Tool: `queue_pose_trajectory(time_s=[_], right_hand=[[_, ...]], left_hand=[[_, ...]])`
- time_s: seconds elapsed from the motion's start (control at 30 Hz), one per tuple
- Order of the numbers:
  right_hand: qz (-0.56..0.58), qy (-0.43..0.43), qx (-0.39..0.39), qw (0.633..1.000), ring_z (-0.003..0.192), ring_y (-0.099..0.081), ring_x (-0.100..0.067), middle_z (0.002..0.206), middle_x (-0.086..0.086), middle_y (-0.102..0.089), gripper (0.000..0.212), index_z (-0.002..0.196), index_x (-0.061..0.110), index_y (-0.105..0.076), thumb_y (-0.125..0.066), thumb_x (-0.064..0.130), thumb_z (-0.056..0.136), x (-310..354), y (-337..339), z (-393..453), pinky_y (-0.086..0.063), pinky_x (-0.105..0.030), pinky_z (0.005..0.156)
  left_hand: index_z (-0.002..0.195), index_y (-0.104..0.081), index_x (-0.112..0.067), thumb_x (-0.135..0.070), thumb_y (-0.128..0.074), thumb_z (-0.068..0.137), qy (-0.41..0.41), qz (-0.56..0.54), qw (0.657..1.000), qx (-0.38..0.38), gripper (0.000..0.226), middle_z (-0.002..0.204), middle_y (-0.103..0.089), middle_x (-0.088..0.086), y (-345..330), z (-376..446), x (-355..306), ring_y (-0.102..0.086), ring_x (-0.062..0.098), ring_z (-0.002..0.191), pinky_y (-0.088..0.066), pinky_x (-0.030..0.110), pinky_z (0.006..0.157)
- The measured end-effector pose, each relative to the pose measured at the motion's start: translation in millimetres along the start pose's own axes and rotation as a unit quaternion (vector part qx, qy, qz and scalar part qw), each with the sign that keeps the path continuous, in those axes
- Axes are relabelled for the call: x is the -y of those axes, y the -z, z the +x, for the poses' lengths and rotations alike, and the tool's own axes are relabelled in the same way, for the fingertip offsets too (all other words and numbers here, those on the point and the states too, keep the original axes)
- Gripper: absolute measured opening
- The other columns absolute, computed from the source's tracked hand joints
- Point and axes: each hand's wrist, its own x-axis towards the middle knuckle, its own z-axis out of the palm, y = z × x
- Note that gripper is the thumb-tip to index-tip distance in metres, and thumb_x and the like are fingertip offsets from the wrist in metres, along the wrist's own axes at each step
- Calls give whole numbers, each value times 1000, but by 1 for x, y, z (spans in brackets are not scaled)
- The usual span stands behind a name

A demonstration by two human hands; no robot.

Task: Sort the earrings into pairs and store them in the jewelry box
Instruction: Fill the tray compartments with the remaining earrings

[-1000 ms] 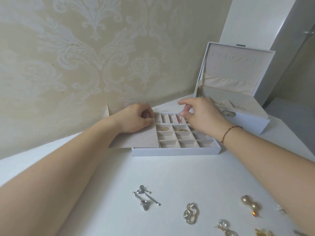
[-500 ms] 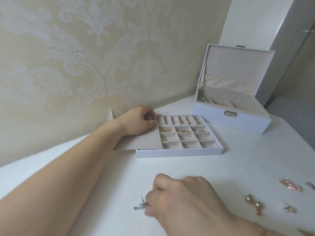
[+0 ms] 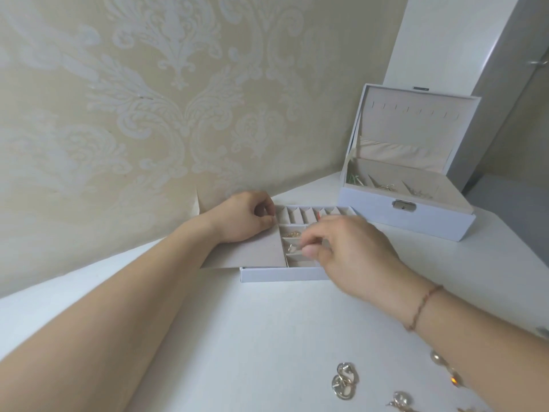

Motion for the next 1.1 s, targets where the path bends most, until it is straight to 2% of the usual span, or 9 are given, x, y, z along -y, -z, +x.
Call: queue_pose_trajectory(time_s=[0.13, 0.3, 0.6, 0.7, 0.77, 0.87, 0.93, 1.0, 1.1], right_hand=[[-1, -63, 7, 998, 84, -52, -11, 84, 14, -63, 7, 90, 31, -71, -65, 30, 89, -9, -13, 25, -38, -25, 67], [-13, -52, 38, 998, 88, -58, -10, 89, 16, -67, 9, 93, 35, -72, -66, 38, 86, -10, -15, 29, -43, -26, 69], [-16, 0, 74, 997, 106, -59, -11, 105, 15, -72, 21, 108, 38, -71, -59, 33, 92, -16, -5, 17, -47, -39, 94], [23, 30, 28, 999, 76, -53, 13, 77, 28, -62, 19, 107, 37, -71, -65, 34, 89, -17, 14, -1, -42, -24, 78], [41, 76, 65, 994, 70, -48, 20, 75, 29, -61, 20, 105, 39, -71, -68, 40, 85, -13, 32, -21, -36, -19, 72], [-27, 170, 205, 963, 82, -51, 13, 96, 27, -64, 31, 110, 47, -62, -57, 60, 83, -5, 48, -54, -41, -17, 70], [-78, 241, 220, 942, 78, -50, 5, 97, 26, -61, 29, 106, 49, -63, -52, 61, 82, -6, 48, -73, -40, -14, 58], [-111, 274, 213, 931, 67, -38, -1, 93, 25, -60, 22, 100, 51, -65, -56, 56, 80, -8, 41, -83, -27, -11, 49], [-99, 275, 202, 935, 63, -45, -2, 89, 24, -58, 21, 97, 51, -66, -58, 49, 78, -11, 30, -85, -21, -7, 49]], left_hand=[[94, -61, -22, -22, -62, 89, 2, 0, 1000, 1, 6, 76, -53, -10, 0, 0, 0, -48, 4, 66, -39, 23, 67], [96, -61, -21, -23, -61, 89, 0, 5, 1000, 4, 7, 76, -52, -11, 0, 0, -1, -48, 3, 68, -38, 23, 67], [97, -61, -20, -22, -60, 90, -1, 14, 1000, 6, 7, 77, -53, -10, 1, 0, -1, -47, 2, 67, -37, 20, 64], [97, -60, -21, -22, -60, 91, 1, 15, 1000, 7, 6, 77, -53, -10, 1, 0, -1, -47, 3, 67, -38, 19, 64], [97, -60, -21, -22, -60, 91, 1, 17, 1000, 6, 6, 76, -52, -10, 1, 0, -2, -47, 3, 67, -37, 17, 63], [97, -61, -20, -20, -61, 91, 1, 11, 1000, 5, 6, 76, -53, -8, 1, 0, -2, -48, 4, 67, -38, 16, 63], [96, -61, -20, -21, -61, 90, 3, 11, 1000, 5, 6, 76, -53, -7, 1, 0, -2, -48, 4, 67, -38, 16, 63], [96, -61, -21, -21, -61, 90, 4, 14, 1000, 5, 5, 76, -53, -8, 1, 0, -2, -48, 3, 67, -38, 16, 63], [95, -60, -22, -21, -61, 90, 4, 13, 1000, 7, 5, 76, -54, -8, 1, 0, -2, -49, 4, 67, -38, 18, 63]])
